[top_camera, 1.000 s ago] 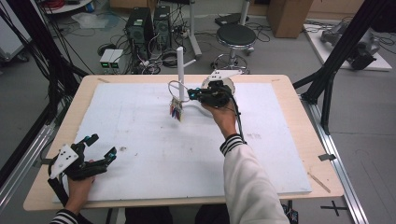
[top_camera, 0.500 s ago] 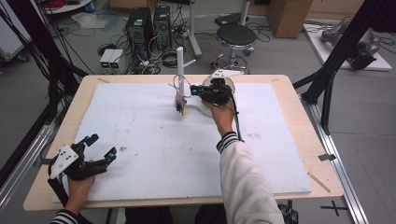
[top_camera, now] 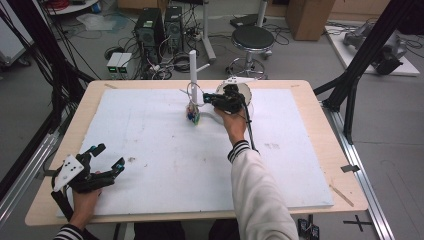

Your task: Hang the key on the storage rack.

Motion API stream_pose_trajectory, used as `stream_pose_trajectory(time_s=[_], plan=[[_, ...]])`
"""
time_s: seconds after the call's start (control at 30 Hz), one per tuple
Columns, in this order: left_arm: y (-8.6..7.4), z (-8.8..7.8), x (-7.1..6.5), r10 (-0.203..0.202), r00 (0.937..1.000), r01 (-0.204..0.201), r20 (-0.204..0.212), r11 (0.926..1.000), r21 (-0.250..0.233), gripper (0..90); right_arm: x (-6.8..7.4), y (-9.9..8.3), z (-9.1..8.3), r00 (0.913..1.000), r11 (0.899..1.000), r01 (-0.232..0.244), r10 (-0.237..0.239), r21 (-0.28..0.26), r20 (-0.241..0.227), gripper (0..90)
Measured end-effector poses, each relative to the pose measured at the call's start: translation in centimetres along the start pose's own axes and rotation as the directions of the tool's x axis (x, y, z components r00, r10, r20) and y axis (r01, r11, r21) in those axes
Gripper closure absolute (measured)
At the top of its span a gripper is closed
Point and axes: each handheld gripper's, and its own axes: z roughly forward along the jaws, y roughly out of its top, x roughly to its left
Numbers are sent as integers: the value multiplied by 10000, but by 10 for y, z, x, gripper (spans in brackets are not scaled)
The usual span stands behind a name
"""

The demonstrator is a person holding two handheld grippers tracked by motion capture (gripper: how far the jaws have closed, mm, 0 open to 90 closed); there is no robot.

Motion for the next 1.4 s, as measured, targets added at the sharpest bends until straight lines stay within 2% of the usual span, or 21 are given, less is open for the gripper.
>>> stream_pose_trajectory(time_s=[0.23,0.37,0.43,0.6,0.7,0.8,0.87,0.93,0.97,1.03,1.07,1.13,1.27,1.4], plan=[[0,0,0,2,10000,-2,2,10000,-1,137,-5,-3,3,9994,9992,-358,357,151,34,876],[0,0,0,26,10000,-26,-6,10000,22,137,-5,-5,5,9995,9995,-312,311,89,87,854],[0,0,0,1,10000,-1,-6,10000,0,137,-4,-5,6,9994,9995,-329,329,-23,55,814],[0,0,0,7,10000,-7,-8,10000,1,137,-4,-4,3,9998,9995,-217,216,220,32,751],[0,0,0,35,10000,-35,-16,10000,6,137,0,-4,-1,9999,9996,-99,99,278,16,633],[0,0,0,49,10000,-49,-16,10000,4,137,4,-3,-5,10000,9994,-56,59,342,-76,405],[0,0,0,45,10000,-45,-17,10000,-6,137,7,-3,-10,10000,9974,9,-4,718,-63,283],[0,0,0,49,10000,-49,-19,10000,0,137,12,-2,-15,9991,9936,351,-376,1070,217,151],[0,0,0,53,10000,-53,-23,10000,8,137,15,-2,-20,9957,9912,660,-730,1150,576,101],[0,0,0,41,10000,-41,-26,10000,11,137,20,-1,-28,9927,9877,841,-944,1318,744,95],[0,0,0,47,10000,-47,-22,10000,0,137,22,-2,-33,9913,9862,958,-1068,1348,767,35],[0,0,-1,66,10000,-66,-2,10000,13,137,25,-4,-43,9861,9851,1190,-1319,1245,1007,8],[0,0,0,50,10000,-50,-10,10000,68,137,27,-12,-66,9875,9882,1368,-1416,689,698,8],[1,2,0,-18,10000,20,-48,9996,297,137,27,-26,-88,9844,9852,1676,-1693,371,480,8]])
